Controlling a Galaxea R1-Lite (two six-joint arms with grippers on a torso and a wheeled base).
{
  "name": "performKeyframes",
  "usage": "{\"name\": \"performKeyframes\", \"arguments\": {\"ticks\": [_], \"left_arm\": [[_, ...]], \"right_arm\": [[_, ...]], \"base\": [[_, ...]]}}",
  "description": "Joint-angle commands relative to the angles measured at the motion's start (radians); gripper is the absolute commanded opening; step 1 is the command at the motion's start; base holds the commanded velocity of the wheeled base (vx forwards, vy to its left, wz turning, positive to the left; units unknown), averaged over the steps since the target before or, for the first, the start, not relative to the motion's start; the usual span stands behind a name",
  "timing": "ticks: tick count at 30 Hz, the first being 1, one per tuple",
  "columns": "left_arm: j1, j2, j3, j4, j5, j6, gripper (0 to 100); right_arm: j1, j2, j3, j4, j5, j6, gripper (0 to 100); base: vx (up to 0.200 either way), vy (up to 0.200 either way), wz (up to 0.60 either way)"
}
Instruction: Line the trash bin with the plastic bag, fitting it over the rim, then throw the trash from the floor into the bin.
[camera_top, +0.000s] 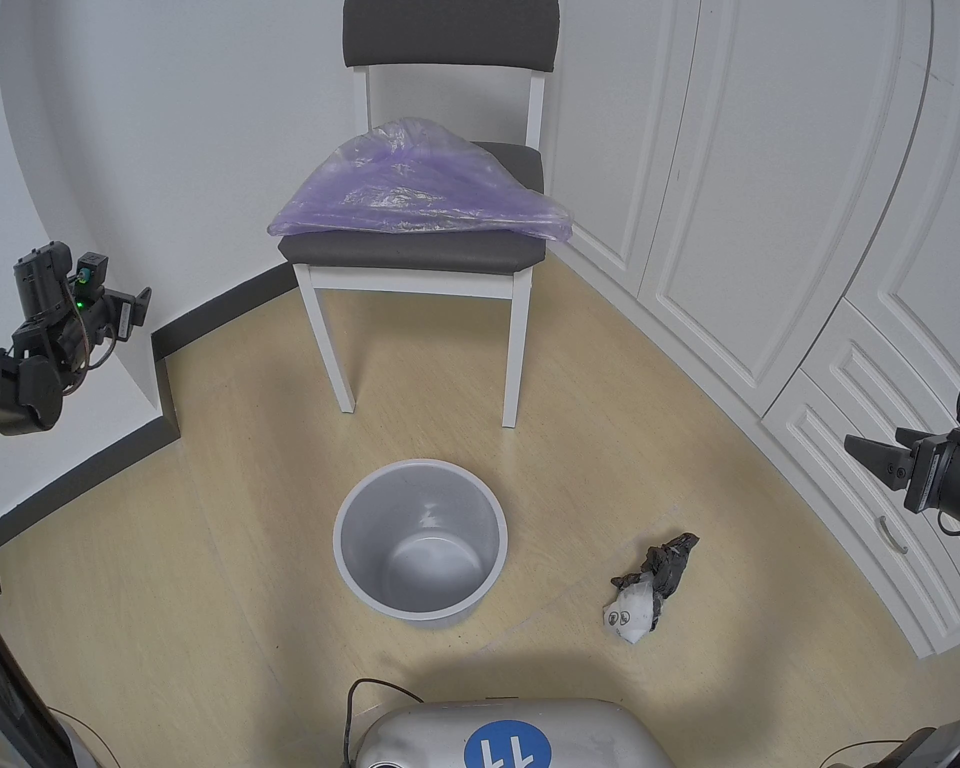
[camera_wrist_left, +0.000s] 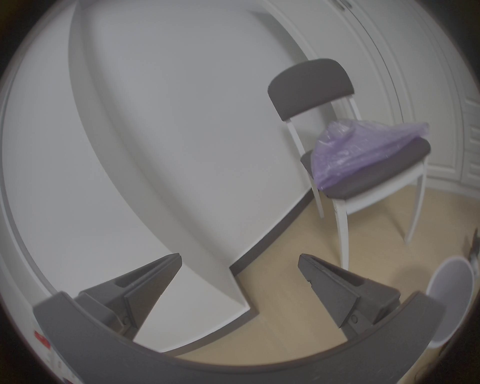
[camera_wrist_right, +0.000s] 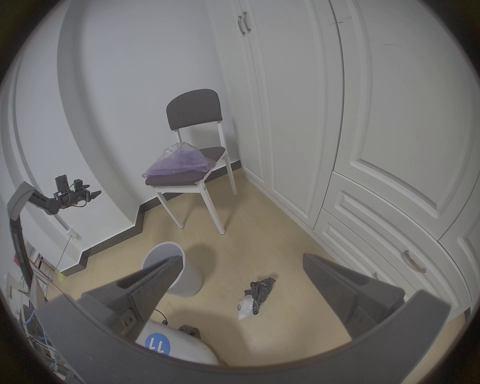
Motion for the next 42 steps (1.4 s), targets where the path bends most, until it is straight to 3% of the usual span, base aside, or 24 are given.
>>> {"name": "performKeyframes", "arguments": {"ticks": [1,8,17,26,30,42], "left_arm": [[-0.021,0.178,-0.127,-0.079,0.005,-0.091,100],[-0.053,0.340,-0.332,-0.197,0.006,-0.235,100],[-0.142,0.455,-0.515,-0.243,0.008,-0.366,100],[-0.194,0.526,-0.642,-0.226,0.034,-0.383,100],[-0.208,0.616,-0.795,-0.190,0.077,-0.383,100],[-0.223,0.670,-0.795,-0.176,0.092,-0.386,100]], "right_arm": [[0.002,0.009,-0.002,-0.001,0.002,0.007,100],[0.009,0.011,0.023,-0.081,0.004,0.011,100],[0.017,0.009,0.052,-0.149,0.004,0.010,100],[0.016,0.012,0.052,-0.167,0.004,0.011,100],[0.016,0.012,0.055,-0.190,0.004,0.016,100],[0.016,0.018,0.055,-0.208,0.005,0.047,100]], "base": [[0.000,0.000,0.00],[0.000,0.000,0.00],[0.000,0.000,0.00],[0.000,0.000,0.00],[0.000,0.000,0.00],[0.000,0.000,0.00]]}}
